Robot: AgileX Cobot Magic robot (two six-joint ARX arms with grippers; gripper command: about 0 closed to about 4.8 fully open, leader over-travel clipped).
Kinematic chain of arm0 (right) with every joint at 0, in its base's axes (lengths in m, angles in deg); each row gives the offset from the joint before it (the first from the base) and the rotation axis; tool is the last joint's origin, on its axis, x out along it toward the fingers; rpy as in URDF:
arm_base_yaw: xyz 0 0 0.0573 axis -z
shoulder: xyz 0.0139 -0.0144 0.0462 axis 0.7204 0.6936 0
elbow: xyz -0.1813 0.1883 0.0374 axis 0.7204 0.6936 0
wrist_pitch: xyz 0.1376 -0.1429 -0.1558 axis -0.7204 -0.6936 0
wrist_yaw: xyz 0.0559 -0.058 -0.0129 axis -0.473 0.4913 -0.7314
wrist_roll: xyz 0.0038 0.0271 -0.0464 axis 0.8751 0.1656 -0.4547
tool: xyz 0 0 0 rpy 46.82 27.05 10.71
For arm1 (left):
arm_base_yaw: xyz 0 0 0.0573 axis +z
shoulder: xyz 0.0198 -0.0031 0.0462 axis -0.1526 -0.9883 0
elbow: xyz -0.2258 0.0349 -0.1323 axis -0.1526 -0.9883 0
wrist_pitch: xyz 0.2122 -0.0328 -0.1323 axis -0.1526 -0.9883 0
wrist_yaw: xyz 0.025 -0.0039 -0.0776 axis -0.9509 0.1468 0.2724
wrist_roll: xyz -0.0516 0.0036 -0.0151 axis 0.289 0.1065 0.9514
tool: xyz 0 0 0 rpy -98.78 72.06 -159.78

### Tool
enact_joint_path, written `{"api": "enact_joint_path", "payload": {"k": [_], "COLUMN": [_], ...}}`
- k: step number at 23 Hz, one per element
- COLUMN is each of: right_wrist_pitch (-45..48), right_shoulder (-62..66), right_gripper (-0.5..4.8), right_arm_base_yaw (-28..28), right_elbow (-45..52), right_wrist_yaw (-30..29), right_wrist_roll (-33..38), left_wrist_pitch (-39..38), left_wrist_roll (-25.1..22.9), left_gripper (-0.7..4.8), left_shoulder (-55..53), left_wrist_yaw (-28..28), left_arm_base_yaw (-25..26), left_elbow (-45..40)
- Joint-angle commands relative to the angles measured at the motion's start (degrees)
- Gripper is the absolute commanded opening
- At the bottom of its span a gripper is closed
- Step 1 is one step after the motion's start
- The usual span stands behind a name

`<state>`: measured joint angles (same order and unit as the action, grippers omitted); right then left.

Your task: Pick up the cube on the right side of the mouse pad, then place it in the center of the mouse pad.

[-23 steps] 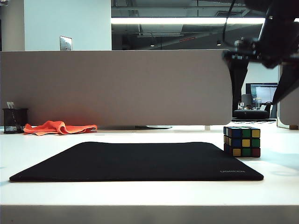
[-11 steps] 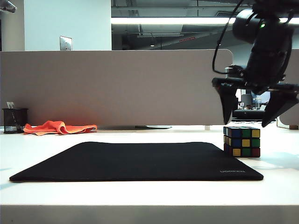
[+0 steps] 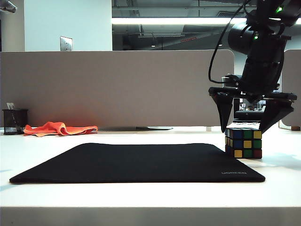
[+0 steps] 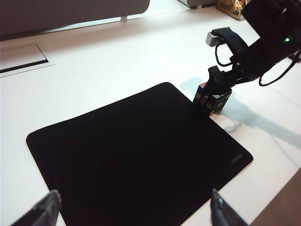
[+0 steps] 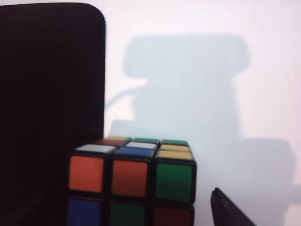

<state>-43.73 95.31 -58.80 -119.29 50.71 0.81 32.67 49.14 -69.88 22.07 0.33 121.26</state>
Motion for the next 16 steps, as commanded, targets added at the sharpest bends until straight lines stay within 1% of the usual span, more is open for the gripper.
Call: {"api": "enact_joint_path", "payload": {"k": [1,2,3,4,5,7,10,12,13,16], "right_wrist_pitch": [-0.98,-0.98,-1.03,-1.16,-1.36,-1.40,-1.36,-1.55,-2.19,-5.16], "right_shoulder": [-0.07,-0.07,-0.07,-0.07,-0.07,-0.07,-0.09,-0.11,-0.15,-0.37], "right_gripper": [4.10,4.07,3.93,3.69,3.17,3.04,3.02,2.79,2.70,2.68], "right_arm_base_yaw": [-0.09,-0.09,-0.09,-0.09,-0.07,-0.07,-0.07,-0.04,-0.02,0.00], "right_elbow": [-0.48,-0.48,-0.50,-0.50,-0.48,-0.50,-0.50,-0.83,-1.18,-3.32], "right_wrist_yaw": [-1.25,-1.20,-1.16,-1.16,-1.16,-1.16,-0.94,-0.79,-0.57,0.55], "right_wrist_roll": [0.04,0.04,0.02,0.02,0.02,0.02,0.02,0.00,0.00,-1.18], "left_wrist_pitch": [-0.07,-0.11,-0.09,-0.09,-0.11,-0.09,-0.09,-0.11,-0.11,-0.13], "left_wrist_roll": [-0.24,-0.24,-0.24,-0.24,-0.24,-0.24,-0.24,-0.24,-0.24,-0.24], "left_gripper": [4.04,4.04,4.04,4.04,4.04,4.04,4.04,4.04,4.04,4.04], "left_shoulder": [-0.15,-0.22,-0.24,-0.24,-0.24,-0.24,-0.24,-0.24,-0.24,-0.24], "left_wrist_yaw": [0.04,0.04,0.04,0.04,0.04,0.04,0.04,0.04,0.04,0.07], "left_arm_base_yaw": [0.02,0.02,0.02,0.02,0.02,0.02,0.02,0.02,0.02,0.02], "left_elbow": [0.26,0.26,0.26,0.26,0.26,0.26,0.26,0.26,0.26,0.26]}}
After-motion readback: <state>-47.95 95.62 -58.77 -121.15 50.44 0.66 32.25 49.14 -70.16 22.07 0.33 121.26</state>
